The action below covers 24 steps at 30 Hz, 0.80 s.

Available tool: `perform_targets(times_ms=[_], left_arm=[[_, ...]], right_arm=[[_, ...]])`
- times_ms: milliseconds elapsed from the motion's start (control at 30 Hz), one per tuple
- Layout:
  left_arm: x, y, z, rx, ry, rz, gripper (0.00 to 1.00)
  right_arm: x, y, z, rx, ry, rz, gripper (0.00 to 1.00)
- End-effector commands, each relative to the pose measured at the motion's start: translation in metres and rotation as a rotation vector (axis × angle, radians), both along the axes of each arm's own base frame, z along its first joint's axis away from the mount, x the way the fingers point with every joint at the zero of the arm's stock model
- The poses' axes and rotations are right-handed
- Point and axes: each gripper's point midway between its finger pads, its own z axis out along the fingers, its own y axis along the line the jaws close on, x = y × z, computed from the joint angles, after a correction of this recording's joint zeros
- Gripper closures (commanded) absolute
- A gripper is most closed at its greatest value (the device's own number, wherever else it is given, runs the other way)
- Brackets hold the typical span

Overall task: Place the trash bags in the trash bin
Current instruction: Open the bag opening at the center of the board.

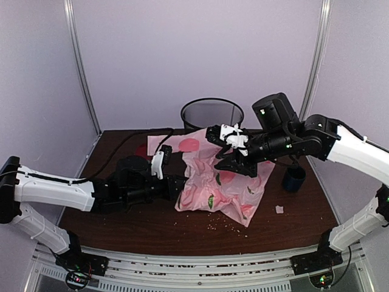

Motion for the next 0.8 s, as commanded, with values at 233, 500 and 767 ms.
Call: perform_targets(times_ms=[233, 500, 767], left_arm=[[-0.018, -0.016, 0.038, -0.097, -0.195, 0.061, 1.0], [-0.04, -0.031, 0.058, -0.181, -0.265, 0.045, 1.0], [-0.044, -0.041, 0.053, -0.161, -0.263, 0.041, 1.0]], right_arm=[[0.004, 0.037, -0.026, 0.049, 0.369, -0.084, 0.4], [0.006, 0.049, -0.038, 0.058, 0.496, -0.129, 0.34], [0.011, 0.046, -0.027, 0.121, 0.541, -0.165, 0.44]])
